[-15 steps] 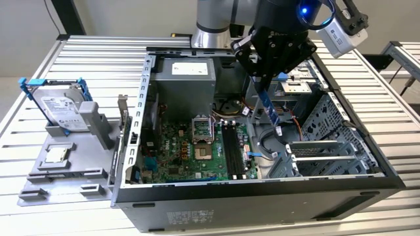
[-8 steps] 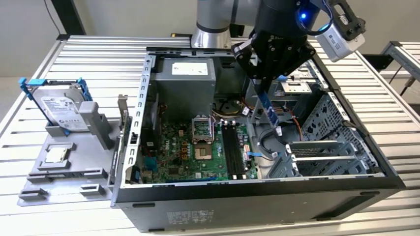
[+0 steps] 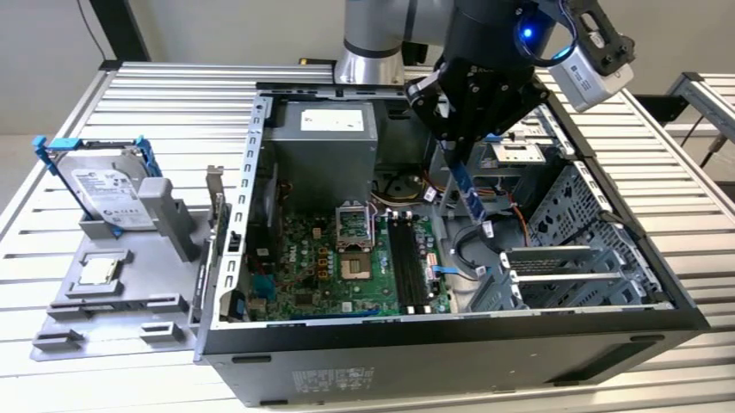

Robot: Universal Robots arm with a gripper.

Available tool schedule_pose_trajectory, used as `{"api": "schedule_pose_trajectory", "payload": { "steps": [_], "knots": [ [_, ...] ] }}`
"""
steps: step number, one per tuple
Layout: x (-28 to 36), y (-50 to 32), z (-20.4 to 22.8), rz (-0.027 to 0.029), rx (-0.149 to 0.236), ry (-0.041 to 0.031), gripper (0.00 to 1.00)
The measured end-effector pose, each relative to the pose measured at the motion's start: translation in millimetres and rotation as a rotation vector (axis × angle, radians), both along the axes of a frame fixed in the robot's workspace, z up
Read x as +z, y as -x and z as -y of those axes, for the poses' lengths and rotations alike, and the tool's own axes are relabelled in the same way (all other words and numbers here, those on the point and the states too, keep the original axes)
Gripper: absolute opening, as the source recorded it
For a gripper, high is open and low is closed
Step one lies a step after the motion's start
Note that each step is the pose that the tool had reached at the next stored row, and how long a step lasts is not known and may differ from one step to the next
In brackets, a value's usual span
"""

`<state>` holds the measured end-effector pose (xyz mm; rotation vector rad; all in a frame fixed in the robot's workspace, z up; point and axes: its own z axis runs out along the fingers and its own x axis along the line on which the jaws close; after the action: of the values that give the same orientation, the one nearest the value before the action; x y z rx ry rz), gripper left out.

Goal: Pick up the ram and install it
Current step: 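Insert the ram into the slot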

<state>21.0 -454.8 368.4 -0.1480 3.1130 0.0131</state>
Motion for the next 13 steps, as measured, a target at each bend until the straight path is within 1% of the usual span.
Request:
{"api": "schedule_pose_trajectory", "payload": {
  "steps": [13],
  "knots": [
    [-5.5,-0.3,-1.5,0.0000,-0.006,0.0000,0.00]
  ]
}}
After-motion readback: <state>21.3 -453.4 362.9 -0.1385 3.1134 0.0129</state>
